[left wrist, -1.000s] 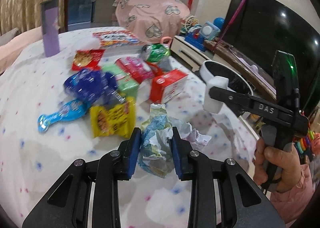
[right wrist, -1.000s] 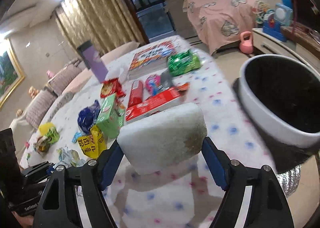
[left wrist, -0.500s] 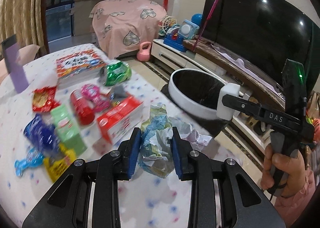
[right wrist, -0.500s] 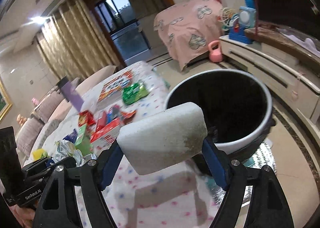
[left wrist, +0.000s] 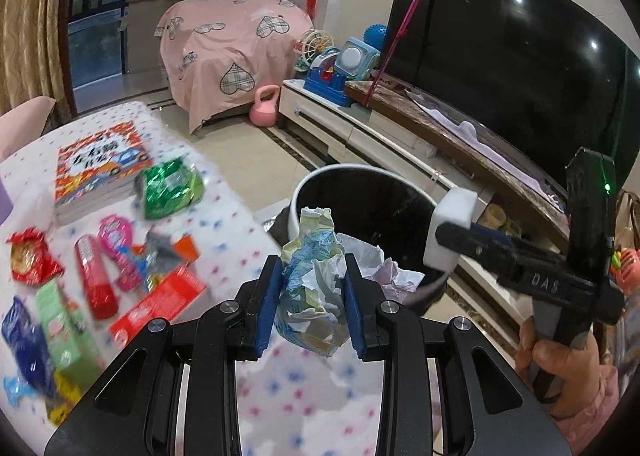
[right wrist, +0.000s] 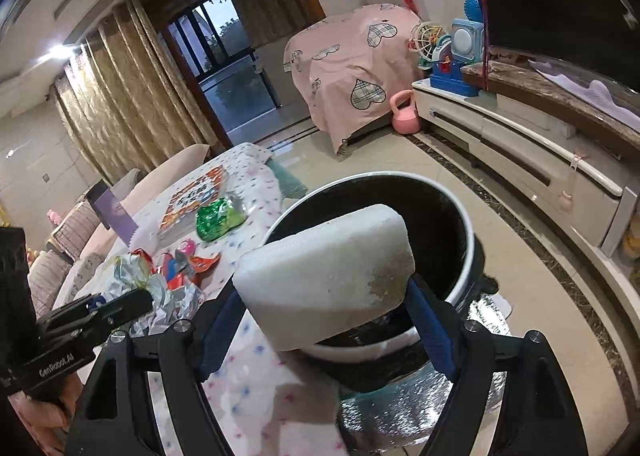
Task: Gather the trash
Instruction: 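Carry tissue and foam block over the bin and release both, then grasp the yellow snack bag with the left tool while the right tool grasps the red juice box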
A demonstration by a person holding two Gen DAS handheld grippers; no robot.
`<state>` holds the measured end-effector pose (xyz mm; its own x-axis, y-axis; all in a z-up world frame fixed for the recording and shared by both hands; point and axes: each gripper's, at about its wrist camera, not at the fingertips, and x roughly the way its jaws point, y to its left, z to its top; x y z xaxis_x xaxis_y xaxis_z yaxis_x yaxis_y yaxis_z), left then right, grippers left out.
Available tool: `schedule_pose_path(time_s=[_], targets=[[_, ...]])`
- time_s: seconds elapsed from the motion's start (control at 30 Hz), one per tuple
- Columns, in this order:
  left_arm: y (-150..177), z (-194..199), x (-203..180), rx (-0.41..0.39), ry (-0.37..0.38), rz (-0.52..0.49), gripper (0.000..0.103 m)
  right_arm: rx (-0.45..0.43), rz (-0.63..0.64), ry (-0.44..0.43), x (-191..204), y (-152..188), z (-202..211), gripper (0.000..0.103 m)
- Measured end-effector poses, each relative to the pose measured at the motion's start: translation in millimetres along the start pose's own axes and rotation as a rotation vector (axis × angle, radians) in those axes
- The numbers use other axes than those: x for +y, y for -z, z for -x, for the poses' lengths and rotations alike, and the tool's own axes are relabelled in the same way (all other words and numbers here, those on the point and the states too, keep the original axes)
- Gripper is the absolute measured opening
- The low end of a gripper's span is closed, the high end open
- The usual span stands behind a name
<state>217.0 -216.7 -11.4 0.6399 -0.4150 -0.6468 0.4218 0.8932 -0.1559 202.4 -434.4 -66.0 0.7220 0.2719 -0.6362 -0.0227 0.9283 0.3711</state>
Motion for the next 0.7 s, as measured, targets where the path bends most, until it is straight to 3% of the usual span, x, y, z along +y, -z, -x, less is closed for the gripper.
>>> schedule_pose_path(time_s=[0.43, 0.47, 0.53, 0.6, 0.7], targets=[[-36.8, -59.7, -26.0, 0.012, -0.021, -0.06, 0.035, 0.048, 0.064, 0.033, -21.3, -21.5, -25.1, 0.083], [-37.7, -63.6, -26.8, 0.016, -0.021, -0.061, 0.038, 0.054, 0.074, 0.04, -21.8, -21.8, -27.6, 0.083], [-37.9, -70.1, -28.0, 0.03, -0.023, -0.07, 0.053, 0.07, 0.093, 0.054, -21.9, -21.0, -32.3, 0.085], [-36.1, -72.0, -29.1, 0.029, -0.031, -0.075, 0.073, 0.094, 0.106, 0.054, -22.6, -20.1, -37.5, 0.091], [-34.1, -73.4, -29.5, 0.035, -0.04, -0.076, 0.076, 0.109, 0.116, 0.074, -22.9, -17.6, -41.2, 0.098]])
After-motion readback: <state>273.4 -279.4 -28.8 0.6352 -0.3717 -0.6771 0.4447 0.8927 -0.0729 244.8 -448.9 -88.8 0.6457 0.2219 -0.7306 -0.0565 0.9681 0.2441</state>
